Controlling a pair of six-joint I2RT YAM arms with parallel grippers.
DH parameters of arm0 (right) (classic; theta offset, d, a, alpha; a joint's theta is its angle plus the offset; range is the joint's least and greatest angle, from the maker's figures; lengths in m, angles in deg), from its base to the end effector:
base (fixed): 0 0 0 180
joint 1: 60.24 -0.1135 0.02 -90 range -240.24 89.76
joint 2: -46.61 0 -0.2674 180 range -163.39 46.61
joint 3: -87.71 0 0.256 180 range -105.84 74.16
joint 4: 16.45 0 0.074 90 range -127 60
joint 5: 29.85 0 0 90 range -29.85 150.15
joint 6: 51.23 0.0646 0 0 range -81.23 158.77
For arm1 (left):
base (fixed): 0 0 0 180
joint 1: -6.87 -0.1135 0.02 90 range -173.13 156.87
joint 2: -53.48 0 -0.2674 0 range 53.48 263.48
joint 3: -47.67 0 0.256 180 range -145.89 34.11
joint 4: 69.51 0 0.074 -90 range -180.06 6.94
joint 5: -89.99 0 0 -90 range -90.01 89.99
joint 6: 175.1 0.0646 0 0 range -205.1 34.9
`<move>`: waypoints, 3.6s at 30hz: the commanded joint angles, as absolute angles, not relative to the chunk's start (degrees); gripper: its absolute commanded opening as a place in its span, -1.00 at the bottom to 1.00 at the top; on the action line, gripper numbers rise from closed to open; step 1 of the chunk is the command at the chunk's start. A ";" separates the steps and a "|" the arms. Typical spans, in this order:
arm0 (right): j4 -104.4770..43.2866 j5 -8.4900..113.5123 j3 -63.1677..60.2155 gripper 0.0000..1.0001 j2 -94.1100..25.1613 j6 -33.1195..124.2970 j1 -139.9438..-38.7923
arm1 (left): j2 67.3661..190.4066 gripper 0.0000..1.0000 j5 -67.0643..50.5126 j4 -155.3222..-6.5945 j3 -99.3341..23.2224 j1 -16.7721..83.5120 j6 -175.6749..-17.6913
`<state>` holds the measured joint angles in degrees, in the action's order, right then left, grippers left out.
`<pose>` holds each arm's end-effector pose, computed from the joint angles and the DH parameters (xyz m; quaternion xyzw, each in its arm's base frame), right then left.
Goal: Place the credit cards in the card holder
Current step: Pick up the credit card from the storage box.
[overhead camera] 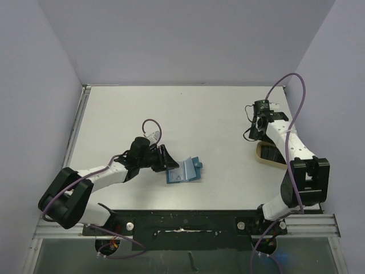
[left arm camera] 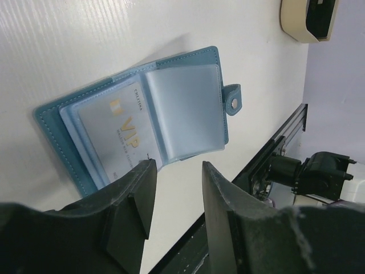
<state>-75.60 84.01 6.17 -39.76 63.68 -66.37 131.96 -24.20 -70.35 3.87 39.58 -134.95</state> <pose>0.3175 0.0078 0.2392 0.2014 0.9329 -0.1351 0.2661 0.2258 -0.1765 0.1526 -0.0347 0.8739 -0.4353 0.2134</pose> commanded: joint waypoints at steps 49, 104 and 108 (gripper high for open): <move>-75.97 103.24 3.23 -0.05 -55.32 57.02 -48.85 | 141.80 -0.31 -28.88 -68.52 -2.80 41.10 -137.78; -73.78 101.51 3.85 -0.71 -51.45 56.06 -47.31 | 143.00 -0.31 -29.41 -67.42 -3.25 41.11 -138.54; -73.27 99.37 4.04 -0.86 -51.01 55.54 -47.45 | 143.04 -0.31 -29.40 -67.44 -3.24 41.07 -138.53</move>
<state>-75.17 99.42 3.86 -54.10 56.66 -47.84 142.71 -27.96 -69.78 -0.67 40.91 -138.51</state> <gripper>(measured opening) 0.100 0.348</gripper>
